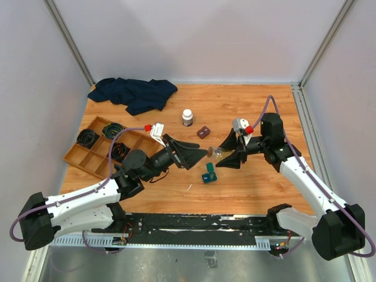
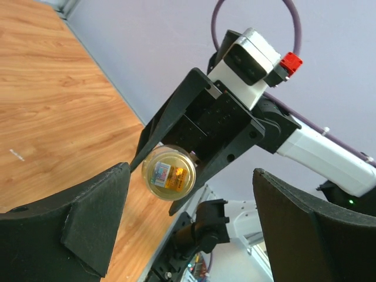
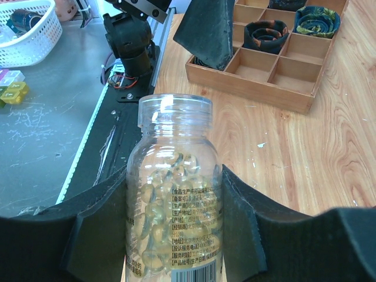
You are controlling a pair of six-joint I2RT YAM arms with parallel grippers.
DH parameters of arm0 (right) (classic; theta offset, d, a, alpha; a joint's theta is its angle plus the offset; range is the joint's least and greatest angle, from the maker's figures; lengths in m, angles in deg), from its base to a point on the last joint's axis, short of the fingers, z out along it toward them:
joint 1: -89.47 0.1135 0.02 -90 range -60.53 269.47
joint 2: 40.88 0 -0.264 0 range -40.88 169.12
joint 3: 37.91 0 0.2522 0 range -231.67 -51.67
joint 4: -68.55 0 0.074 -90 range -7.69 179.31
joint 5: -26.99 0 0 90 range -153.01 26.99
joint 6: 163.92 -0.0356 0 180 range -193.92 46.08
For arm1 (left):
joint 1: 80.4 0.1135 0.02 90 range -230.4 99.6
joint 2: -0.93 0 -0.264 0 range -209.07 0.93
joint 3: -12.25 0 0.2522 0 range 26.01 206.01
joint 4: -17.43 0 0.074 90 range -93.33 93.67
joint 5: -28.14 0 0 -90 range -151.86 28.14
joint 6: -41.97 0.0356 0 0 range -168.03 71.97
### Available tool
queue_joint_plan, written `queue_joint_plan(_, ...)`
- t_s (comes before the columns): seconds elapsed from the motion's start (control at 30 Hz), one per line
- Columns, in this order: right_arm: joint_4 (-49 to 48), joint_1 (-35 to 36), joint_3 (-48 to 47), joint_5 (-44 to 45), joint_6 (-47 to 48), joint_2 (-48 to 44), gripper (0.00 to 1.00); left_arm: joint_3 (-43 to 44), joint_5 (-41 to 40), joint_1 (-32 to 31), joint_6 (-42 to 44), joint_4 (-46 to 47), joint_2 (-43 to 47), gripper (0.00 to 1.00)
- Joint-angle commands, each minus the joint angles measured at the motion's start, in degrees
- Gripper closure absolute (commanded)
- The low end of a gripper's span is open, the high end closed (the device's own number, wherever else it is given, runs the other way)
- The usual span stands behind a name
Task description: Sort the pills into containers
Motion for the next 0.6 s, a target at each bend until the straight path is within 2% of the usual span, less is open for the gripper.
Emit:
queue_joint_plan(0.0, -0.4, -0.6, -1.87, 0.17, 0.74, -0.21, 1.0, 4.02, -6.58, -1.7, 3.93, -7.12, -1.14, 0.11)
queue_joint_plan(0.33, -0.4, -0.66, -1.75, 0.18, 0.84, -0.18, 0.99, 9.85, -8.93, -4.19, 5.79, -10.75, -6.51, 0.15)
queue_joint_plan(0.57, -0.35, -0.66, -1.83, 0.1, 0.82, -0.16, 1.0, 11.28, -8.1, -5.18, 5.98, -10.85, -8.56, 0.27)
